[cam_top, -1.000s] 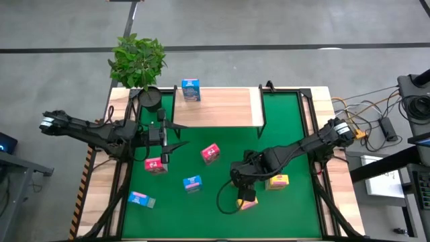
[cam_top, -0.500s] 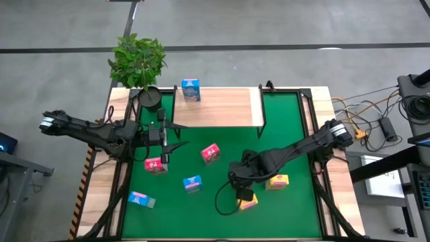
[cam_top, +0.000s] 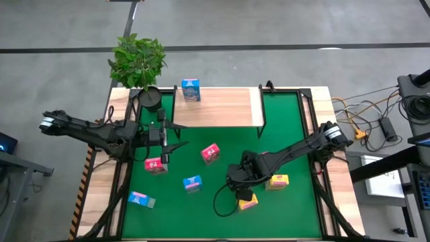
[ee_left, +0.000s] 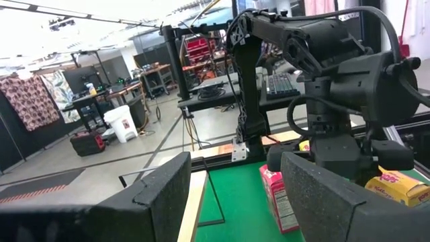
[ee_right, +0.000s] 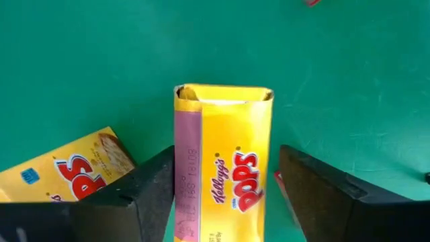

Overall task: Stack cereal on shelf
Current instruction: Put the top left yellow cereal box on the shelf

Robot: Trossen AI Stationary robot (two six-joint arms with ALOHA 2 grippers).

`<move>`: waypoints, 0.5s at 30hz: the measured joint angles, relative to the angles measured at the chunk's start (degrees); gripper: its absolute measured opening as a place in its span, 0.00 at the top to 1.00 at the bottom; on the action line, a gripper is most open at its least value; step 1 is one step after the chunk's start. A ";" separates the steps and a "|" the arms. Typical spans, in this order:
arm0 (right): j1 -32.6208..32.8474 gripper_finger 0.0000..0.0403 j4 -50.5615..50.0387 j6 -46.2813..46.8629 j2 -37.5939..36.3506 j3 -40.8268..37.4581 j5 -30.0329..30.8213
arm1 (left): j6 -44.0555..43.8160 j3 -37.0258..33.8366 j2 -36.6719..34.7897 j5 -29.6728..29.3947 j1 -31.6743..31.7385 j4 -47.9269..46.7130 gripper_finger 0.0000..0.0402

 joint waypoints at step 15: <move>0.02 0.60 0.03 -0.42 -0.09 0.20 -0.25 | 0.00 0.00 0.00 0.02 0.00 -0.10 0.46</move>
